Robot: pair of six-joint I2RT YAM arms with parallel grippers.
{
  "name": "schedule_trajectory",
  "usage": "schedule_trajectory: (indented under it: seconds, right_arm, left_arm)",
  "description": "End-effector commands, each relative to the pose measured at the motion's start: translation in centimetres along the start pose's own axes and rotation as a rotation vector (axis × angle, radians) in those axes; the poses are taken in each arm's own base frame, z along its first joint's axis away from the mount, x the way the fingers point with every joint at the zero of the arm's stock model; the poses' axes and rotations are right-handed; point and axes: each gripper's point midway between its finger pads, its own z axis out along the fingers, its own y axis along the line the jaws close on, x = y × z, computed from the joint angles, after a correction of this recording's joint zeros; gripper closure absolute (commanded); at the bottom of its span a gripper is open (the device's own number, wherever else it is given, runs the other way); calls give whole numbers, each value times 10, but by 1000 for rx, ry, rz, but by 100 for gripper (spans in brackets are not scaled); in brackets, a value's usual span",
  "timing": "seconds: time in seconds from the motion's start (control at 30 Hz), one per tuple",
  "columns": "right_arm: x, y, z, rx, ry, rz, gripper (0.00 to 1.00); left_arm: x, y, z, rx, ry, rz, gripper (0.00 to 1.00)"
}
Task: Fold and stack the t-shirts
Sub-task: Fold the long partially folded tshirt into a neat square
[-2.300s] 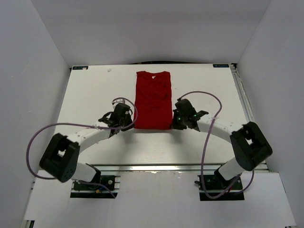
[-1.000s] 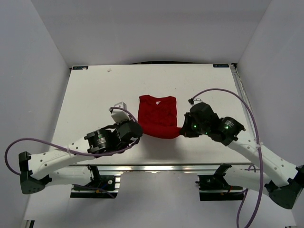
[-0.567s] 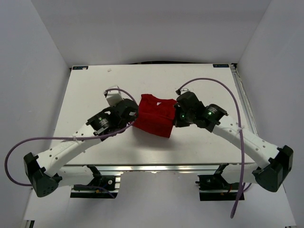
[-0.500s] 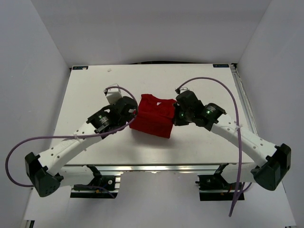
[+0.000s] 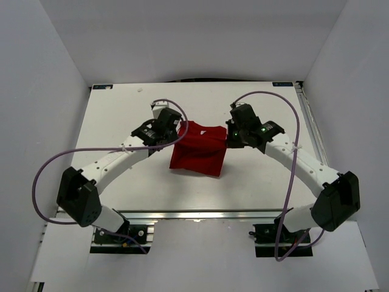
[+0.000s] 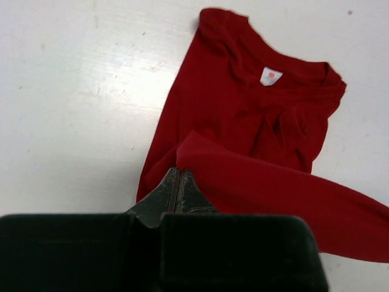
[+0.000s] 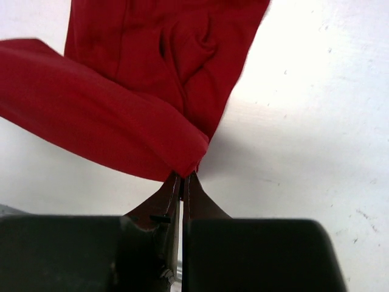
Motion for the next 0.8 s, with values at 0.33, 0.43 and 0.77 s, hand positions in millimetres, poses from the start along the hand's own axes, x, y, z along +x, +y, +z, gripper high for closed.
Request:
schedule_trajectory:
  seconds: [0.33,0.43,0.77]
  right_arm:
    - [-48,-21,25,3,-64,24,100]
    - [-54,-24,33,7,-60,36,100]
    - [-64,-39,68,27,-40,60,100]
  left_arm:
    - [-64,-8,47,51,-28,11,100]
    - [-64,-11,63,68,-6,20,100]
    - [-69,-19,109,96,47,65,100]
